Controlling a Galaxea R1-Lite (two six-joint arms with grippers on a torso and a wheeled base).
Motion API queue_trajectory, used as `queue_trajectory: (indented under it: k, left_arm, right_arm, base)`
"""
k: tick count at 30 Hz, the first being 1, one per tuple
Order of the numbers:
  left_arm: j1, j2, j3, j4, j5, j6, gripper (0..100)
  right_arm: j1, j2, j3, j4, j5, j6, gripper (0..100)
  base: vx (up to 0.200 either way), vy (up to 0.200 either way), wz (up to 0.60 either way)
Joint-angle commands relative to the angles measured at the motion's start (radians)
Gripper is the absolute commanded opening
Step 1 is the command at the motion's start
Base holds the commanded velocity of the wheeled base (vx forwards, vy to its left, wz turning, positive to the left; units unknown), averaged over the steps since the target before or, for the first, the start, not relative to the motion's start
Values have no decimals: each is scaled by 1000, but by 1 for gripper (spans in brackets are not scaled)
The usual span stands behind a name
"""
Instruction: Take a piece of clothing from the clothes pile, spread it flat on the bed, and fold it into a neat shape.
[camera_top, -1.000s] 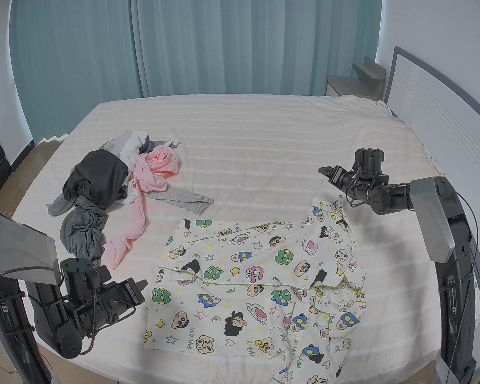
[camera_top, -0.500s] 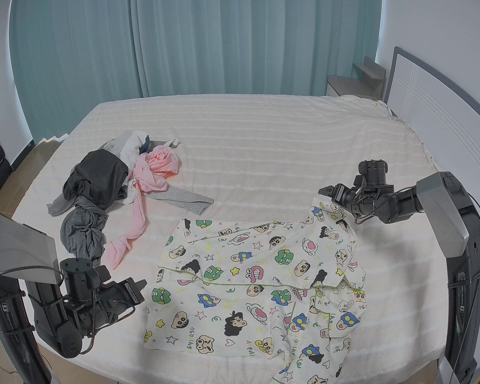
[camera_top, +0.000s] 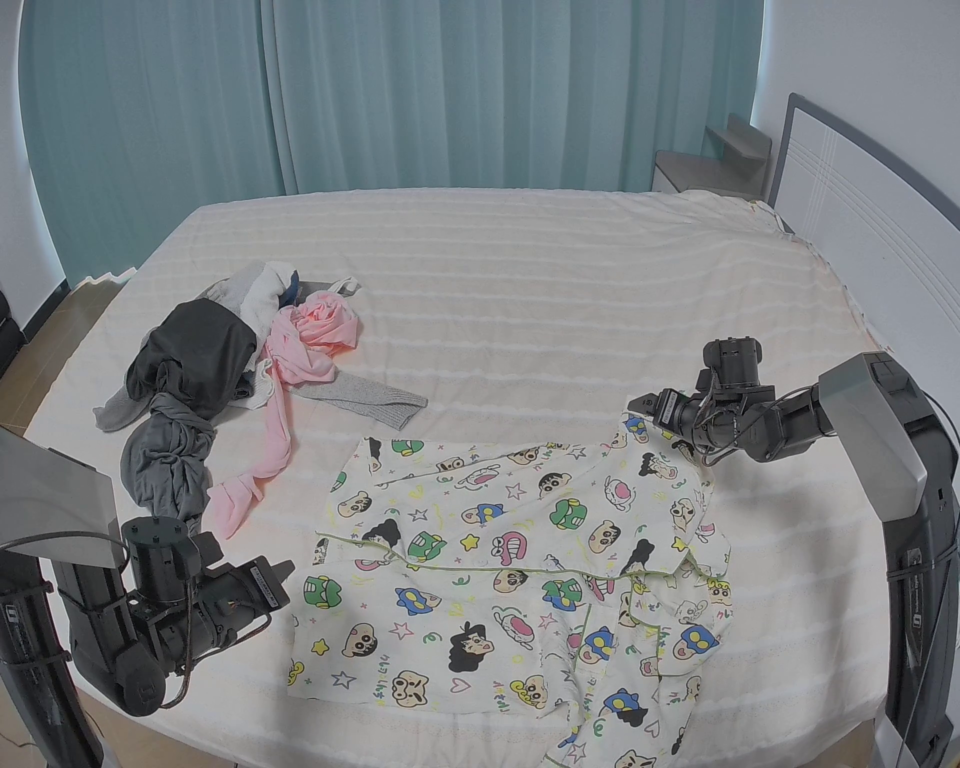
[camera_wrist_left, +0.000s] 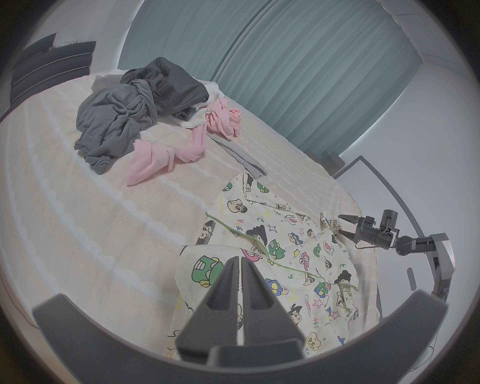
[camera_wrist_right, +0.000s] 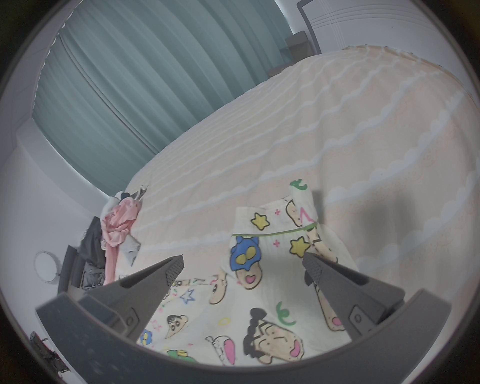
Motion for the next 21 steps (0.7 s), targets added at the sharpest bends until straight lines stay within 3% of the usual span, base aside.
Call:
queue_trajectory:
  k: [1, 13, 20, 21]
  left_arm:
    - [0, 3, 1, -18, 0, -1, 0]
    - [1, 9, -1, -18, 0, -1, 0]
    - [8, 8, 2, -18, 2, -1, 0]
    - [9, 5, 1, -18, 3, 1, 0]
  right_arm:
    - [-5, 69, -47, 3, -49, -6, 100]
    - [-68, 91, -168, 52, -127, -3, 100]
    - [-80, 37, -133, 49, -138, 20, 100]
    - [-80, -17, -68, 45, -139, 51, 100]
  base:
    - [0, 0, 0]
    - [0, 0, 0]
    - [0, 0, 0]
    - [0, 0, 0]
